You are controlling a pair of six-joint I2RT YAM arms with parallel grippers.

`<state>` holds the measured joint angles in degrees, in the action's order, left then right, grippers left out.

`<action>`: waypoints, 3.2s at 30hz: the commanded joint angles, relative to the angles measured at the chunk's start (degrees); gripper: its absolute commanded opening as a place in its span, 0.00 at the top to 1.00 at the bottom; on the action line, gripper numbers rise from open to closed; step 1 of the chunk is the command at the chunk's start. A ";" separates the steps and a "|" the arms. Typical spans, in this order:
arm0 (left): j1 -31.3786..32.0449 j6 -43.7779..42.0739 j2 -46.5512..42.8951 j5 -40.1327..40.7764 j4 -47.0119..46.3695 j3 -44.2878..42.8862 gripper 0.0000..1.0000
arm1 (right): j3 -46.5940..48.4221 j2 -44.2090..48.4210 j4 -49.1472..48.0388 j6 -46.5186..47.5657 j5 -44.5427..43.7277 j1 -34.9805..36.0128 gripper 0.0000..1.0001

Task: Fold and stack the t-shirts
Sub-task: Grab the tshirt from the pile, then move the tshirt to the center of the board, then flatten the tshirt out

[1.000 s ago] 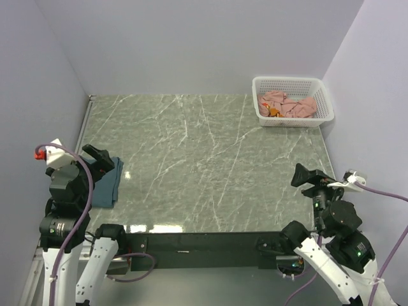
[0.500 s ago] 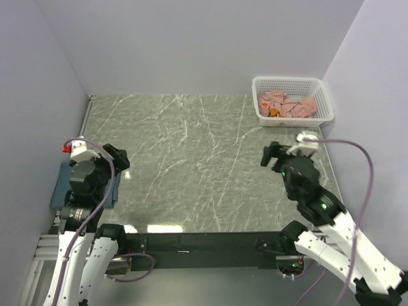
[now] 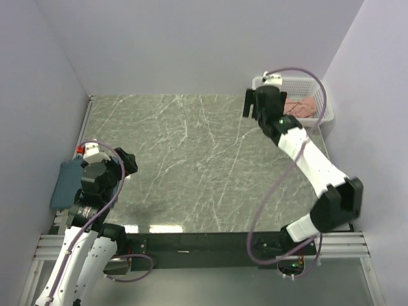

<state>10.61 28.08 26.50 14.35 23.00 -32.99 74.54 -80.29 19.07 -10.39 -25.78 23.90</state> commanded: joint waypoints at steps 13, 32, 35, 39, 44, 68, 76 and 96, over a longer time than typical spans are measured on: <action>1.52 -0.92 2.33 3.58 -2.44 -1.46 0.01 | 37.31 -42.73 6.32 -1.47 11.89 -22.31 0.22; 1.52 -1.71 3.56 2.18 -3.76 -1.11 0.01 | 44.90 -45.24 6.59 -1.12 16.30 -26.36 1.00; 1.52 -2.06 1.90 2.09 -3.76 -0.76 0.01 | 42.54 -33.14 5.28 1.15 12.17 -24.44 1.00; 1.60 -2.15 -0.57 2.00 -3.76 -0.23 0.01 | 40.60 -20.63 4.66 5.29 8.82 -20.67 1.00; 1.52 -1.80 -2.68 2.09 -3.23 -0.05 0.00 | 37.70 -4.22 6.07 9.95 8.21 -13.11 1.00; 1.52 10.85 4.34 -18.99 3.97 -1.81 0.01 | -23.11 11.47 2.99 -14.40 33.34 18.11 0.34; 2.48 18.41 14.71 -23.06 6.44 2.49 0.01 | -30.86 8.31 -1.93 -14.30 33.26 18.11 0.29; 12.15 32.22 38.89 -3.03 -4.20 5.66 0.38 | -39.91 3.31 -15.72 -17.29 53.28 1.94 0.29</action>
<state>22.96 58.00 64.45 2.39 17.32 -26.41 34.06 -74.96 8.97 -27.20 21.23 26.00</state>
